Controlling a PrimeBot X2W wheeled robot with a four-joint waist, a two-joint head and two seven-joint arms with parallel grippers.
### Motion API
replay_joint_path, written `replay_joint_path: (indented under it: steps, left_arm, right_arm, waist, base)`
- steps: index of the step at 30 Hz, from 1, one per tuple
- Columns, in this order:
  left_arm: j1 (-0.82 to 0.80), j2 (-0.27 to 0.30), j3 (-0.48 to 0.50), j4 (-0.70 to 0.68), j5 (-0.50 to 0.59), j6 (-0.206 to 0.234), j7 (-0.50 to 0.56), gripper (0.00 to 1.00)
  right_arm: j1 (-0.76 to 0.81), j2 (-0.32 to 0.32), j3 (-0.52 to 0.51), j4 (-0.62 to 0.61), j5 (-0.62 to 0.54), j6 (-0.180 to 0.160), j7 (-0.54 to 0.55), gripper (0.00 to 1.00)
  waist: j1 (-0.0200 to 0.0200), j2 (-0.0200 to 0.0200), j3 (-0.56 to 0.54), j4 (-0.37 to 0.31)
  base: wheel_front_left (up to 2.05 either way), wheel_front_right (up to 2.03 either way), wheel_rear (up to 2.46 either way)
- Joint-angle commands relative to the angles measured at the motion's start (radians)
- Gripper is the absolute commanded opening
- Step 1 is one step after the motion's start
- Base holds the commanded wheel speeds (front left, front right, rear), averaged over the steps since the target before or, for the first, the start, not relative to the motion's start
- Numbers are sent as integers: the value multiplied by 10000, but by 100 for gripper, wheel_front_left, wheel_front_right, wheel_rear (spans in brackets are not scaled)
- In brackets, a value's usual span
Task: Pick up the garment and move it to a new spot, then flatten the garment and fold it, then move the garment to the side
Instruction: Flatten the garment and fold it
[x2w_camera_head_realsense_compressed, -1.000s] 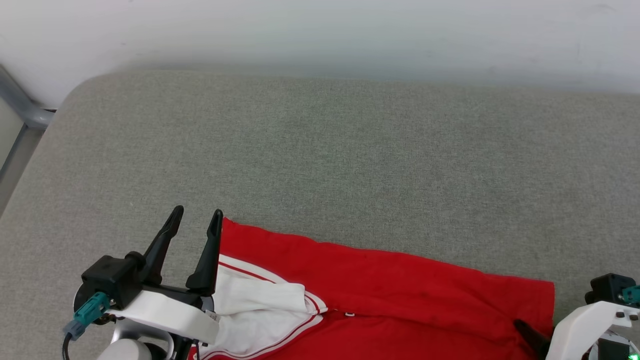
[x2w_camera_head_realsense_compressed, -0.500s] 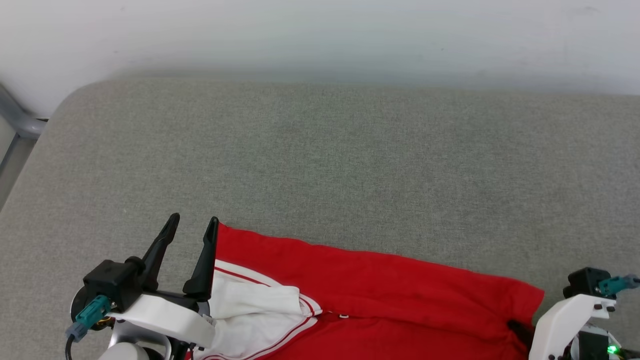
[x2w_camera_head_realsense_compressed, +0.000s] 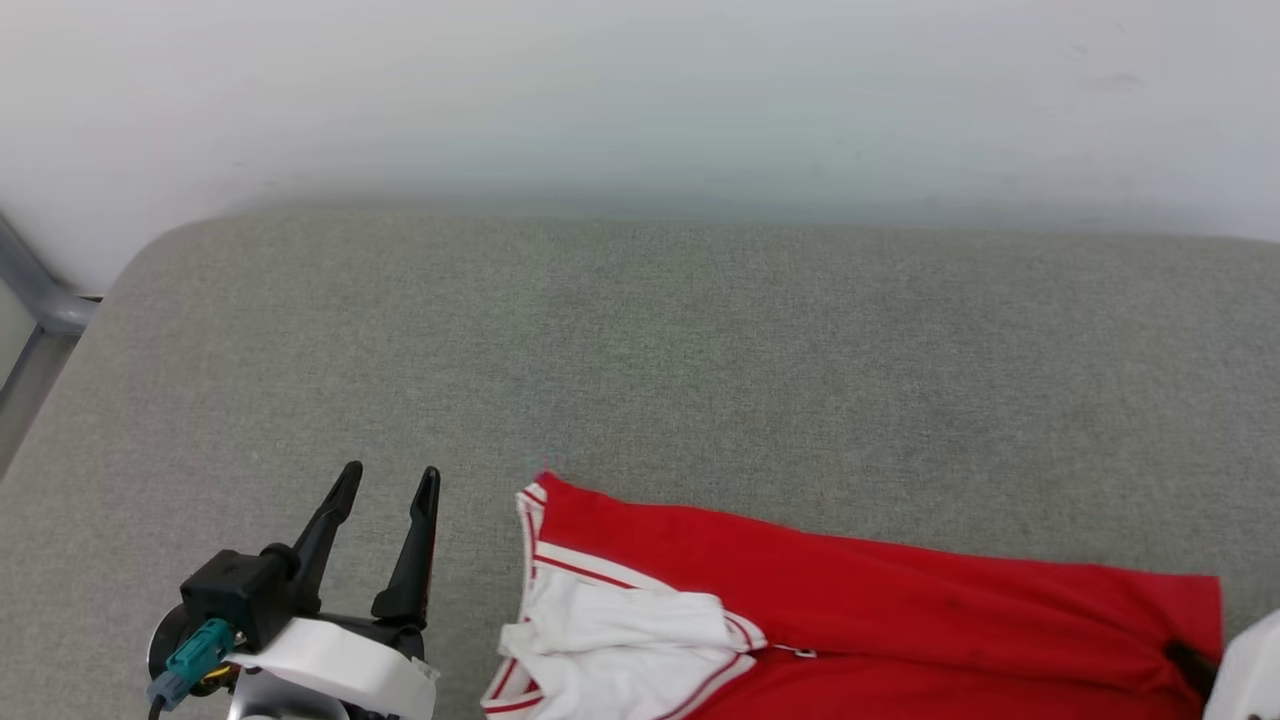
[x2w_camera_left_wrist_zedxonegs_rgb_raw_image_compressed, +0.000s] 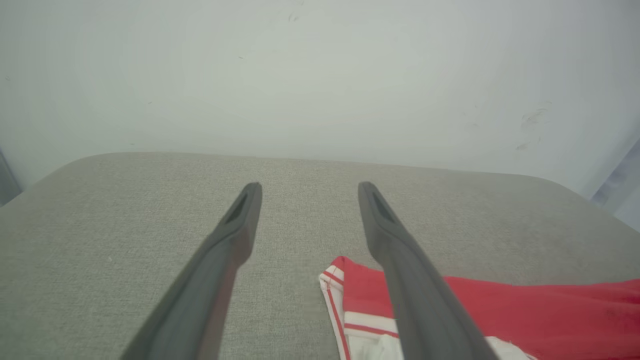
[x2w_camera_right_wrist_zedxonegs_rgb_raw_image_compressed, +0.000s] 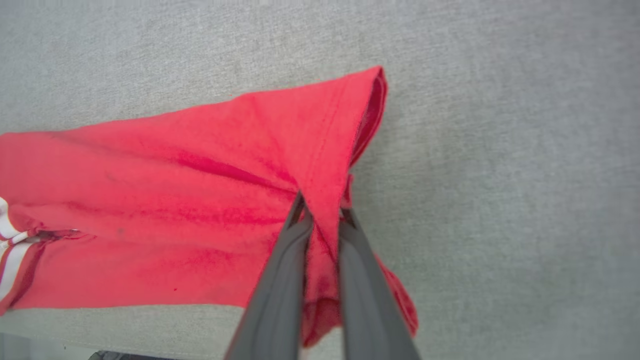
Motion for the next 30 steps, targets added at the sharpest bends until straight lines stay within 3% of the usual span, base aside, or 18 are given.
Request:
replay_joint_path:
  steps: [1,4,8,14,17,18,19,20,30]
  left_arm:
    - [129,-12,-22,-27,-3,45,-11,100]
    - [208,-4,-56,-52,-2,85,27,100]
    - [273,-10,-117,-65,-26,145,98,100]
    - [275,12,-209,-51,-59,171,260,100]
    - [251,30,-238,-89,-51,172,301,100]
    - [237,41,-244,-101,-55,177,324,100]
    - [151,52,-254,-119,-57,174,349,100]
    - [114,53,-257,-127,-59,163,356,100]
    - [-223,18,-268,-165,-85,81,316,100]
  right_arm:
    - [61,-97,-261,-96,-22,-4,105,0]
    - [40,-92,-461,-156,148,-4,366,0]
    - [-211,532,-691,-126,1079,-4,1071,0]
    - [-151,1122,-604,-264,3362,-4,2658,0]
    - [-144,1180,-388,103,5135,-4,3056,0]
    - [-122,1184,-187,280,5762,-4,3071,0]
    - [-272,1173,494,806,7344,-4,2820,0]
    - [-348,1175,812,946,7737,-4,2711,0]
    - [-1390,1175,3983,1735,9870,-3,746,0]
  waist:
    - [0,-1,-73,-33]
    - [0,-1,-162,-90]
    - [0,-1,-284,-130]
    - [0,-1,-418,-57]
    - [0,-1,-422,19]
    - [0,-1,-408,48]
    - [0,-1,-352,140]
    - [0,-1,-333,178]
    - [0,-1,172,635]
  base:
    - [0,0,0]
    - [0,0,0]
    - [0,0,0]
    - [0,0,0]
    - [0,0,0]
    - [0,0,0]
    - [0,0,0]
    - [0,0,0]
    - [0,0,0]
